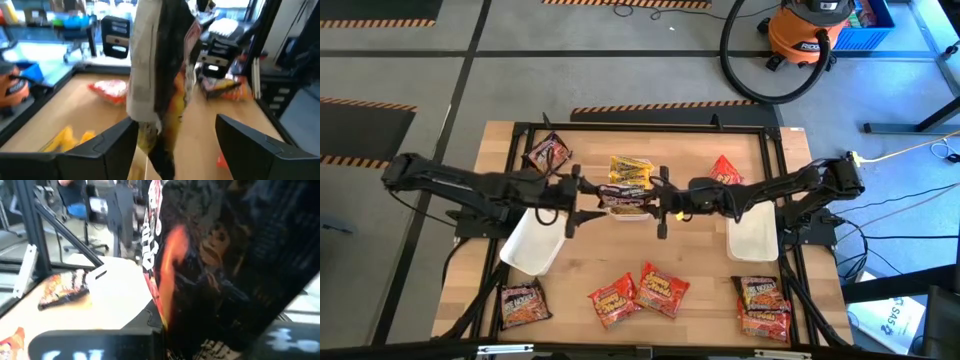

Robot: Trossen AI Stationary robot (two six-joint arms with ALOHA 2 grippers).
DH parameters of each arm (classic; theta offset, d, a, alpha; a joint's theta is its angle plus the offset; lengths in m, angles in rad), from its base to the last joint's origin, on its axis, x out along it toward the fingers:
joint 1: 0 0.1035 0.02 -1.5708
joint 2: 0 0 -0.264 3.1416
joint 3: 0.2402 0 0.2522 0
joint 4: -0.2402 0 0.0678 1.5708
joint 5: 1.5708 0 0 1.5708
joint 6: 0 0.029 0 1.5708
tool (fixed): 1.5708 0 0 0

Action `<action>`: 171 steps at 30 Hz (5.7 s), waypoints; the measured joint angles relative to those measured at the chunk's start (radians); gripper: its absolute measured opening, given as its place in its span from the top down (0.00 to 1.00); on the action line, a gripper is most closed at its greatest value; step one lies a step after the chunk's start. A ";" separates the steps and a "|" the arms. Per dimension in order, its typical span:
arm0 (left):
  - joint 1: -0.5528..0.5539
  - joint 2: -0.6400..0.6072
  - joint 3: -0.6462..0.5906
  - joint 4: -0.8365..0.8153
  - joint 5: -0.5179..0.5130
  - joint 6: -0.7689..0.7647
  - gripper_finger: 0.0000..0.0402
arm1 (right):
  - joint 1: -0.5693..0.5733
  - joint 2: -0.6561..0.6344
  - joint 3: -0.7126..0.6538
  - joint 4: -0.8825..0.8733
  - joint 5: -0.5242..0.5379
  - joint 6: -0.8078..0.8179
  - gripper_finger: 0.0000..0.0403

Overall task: Sort Maruchan noodles
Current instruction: Put the middle top black noodle pack into the left white bin

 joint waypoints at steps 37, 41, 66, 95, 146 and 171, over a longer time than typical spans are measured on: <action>0.098 0.702 1.091 -1.144 0.113 0.159 0.27 | -0.002 0.010 0.000 -0.090 0.018 0.011 0.89; 0.102 0.736 1.093 -1.161 0.098 0.163 0.28 | -0.002 0.010 0.000 -0.094 0.019 0.012 0.88; 0.096 0.729 1.094 -1.288 0.010 0.175 0.73 | 0.001 0.007 0.000 -0.119 -0.036 -0.021 0.50; -0.092 0.337 0.591 -1.656 0.130 -0.343 0.74 | 0.002 -0.005 0.001 -0.264 -0.229 -0.041 0.33; -0.024 0.133 0.241 -1.335 -0.137 -0.185 0.72 | 0.001 0.005 -0.002 -0.269 -0.228 -0.041 0.33; 0.155 0.133 0.091 -1.190 -0.053 -0.124 0.72 | 0.002 0.012 -0.001 -0.217 -0.254 -0.039 0.33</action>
